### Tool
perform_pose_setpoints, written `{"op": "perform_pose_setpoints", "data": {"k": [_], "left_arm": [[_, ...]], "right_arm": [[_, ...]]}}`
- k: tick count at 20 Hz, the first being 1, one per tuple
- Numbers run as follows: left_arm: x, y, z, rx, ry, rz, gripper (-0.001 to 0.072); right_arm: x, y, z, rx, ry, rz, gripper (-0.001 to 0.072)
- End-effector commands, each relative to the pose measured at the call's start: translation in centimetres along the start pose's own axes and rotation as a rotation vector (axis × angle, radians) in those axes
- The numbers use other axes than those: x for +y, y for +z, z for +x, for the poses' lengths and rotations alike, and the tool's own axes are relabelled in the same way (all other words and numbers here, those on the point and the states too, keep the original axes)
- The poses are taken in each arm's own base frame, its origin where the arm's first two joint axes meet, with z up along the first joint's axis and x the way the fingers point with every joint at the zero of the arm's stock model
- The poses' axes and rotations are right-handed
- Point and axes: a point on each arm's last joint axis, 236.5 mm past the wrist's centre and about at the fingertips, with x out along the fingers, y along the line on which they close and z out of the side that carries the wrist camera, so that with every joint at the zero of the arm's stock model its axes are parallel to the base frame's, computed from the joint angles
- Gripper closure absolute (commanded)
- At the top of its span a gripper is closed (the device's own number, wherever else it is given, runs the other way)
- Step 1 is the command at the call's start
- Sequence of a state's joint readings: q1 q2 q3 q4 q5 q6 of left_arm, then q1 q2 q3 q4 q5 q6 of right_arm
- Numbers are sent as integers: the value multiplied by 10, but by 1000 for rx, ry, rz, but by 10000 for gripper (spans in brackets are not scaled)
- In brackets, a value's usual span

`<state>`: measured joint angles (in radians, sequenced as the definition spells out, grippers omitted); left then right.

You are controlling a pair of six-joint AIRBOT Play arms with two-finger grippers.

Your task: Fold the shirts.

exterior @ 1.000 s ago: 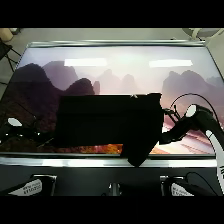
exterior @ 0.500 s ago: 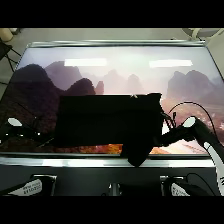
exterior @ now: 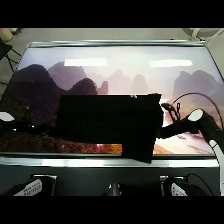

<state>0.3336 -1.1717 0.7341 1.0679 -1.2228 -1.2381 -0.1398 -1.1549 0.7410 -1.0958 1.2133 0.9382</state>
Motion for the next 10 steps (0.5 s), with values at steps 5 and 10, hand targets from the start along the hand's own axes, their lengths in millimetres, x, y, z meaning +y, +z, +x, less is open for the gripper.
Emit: {"op": "perform_pose_setpoints", "data": {"k": [5,10], "left_arm": [[-49,103,-70,-310,-91,-2,688],[-52,176,-25,-239,-107,15,687]], "right_arm": [[-32,145,-86,-319,-167,-97,699],[-72,220,-56,-397,-125,-20,699]]}}
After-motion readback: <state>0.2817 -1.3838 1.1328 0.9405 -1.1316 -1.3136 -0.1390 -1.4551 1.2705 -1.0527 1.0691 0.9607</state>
